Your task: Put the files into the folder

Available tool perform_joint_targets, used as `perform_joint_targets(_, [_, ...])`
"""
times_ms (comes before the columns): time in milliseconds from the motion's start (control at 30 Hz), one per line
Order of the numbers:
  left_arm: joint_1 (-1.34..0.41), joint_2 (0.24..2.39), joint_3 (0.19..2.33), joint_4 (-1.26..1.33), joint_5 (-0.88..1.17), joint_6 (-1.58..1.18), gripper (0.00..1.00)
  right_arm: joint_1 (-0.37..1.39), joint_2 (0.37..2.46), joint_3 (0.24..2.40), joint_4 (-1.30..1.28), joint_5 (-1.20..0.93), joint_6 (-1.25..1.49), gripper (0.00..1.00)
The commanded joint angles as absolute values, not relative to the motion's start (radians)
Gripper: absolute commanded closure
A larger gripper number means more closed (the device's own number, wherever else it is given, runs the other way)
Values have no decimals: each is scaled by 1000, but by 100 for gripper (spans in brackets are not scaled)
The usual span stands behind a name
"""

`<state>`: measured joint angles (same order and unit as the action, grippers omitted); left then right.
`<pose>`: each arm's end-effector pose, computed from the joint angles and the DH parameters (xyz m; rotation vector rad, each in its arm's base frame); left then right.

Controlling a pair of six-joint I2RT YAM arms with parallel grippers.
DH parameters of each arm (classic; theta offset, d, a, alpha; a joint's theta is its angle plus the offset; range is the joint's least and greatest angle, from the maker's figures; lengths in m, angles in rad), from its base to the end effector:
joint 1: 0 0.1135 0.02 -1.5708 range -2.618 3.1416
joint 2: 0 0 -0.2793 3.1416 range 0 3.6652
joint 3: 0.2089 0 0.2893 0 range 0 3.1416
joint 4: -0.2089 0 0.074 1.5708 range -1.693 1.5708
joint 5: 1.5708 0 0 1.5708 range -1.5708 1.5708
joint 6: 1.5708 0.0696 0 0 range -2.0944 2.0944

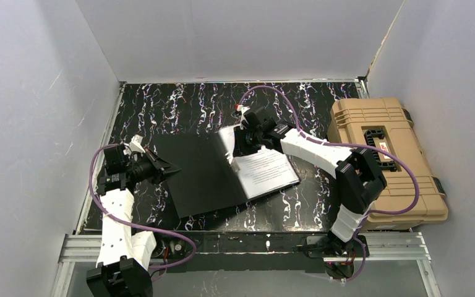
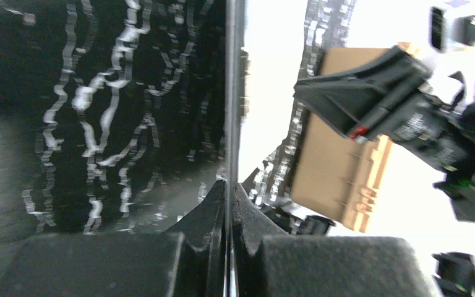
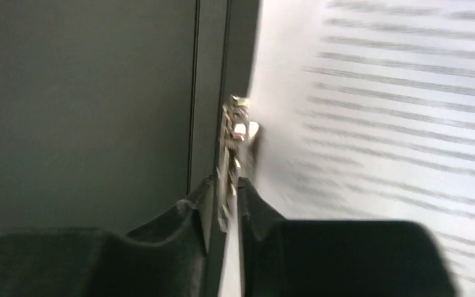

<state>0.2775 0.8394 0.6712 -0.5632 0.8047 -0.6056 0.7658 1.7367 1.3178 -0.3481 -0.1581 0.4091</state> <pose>0.2191 0.0103 0.2515 -0.5670 2.1851 -1.0928 0.3181 0.3211 0.2296 -0.5168 2.4010 0.7401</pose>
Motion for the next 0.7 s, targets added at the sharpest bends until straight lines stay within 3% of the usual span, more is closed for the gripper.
perform_joint_targets(0, [274,842,711,-634,714,-535,100,765,1694,1342,-305,-111,394,63])
perform_joint_targets(133, [248,853,742,-673,669,-499,100,758,1663,1350,-334,-26,364,44])
perform_joint_targets(667, [94,939,983,-866,446,-377,100,637,1564,1148,-316,57,291,18])
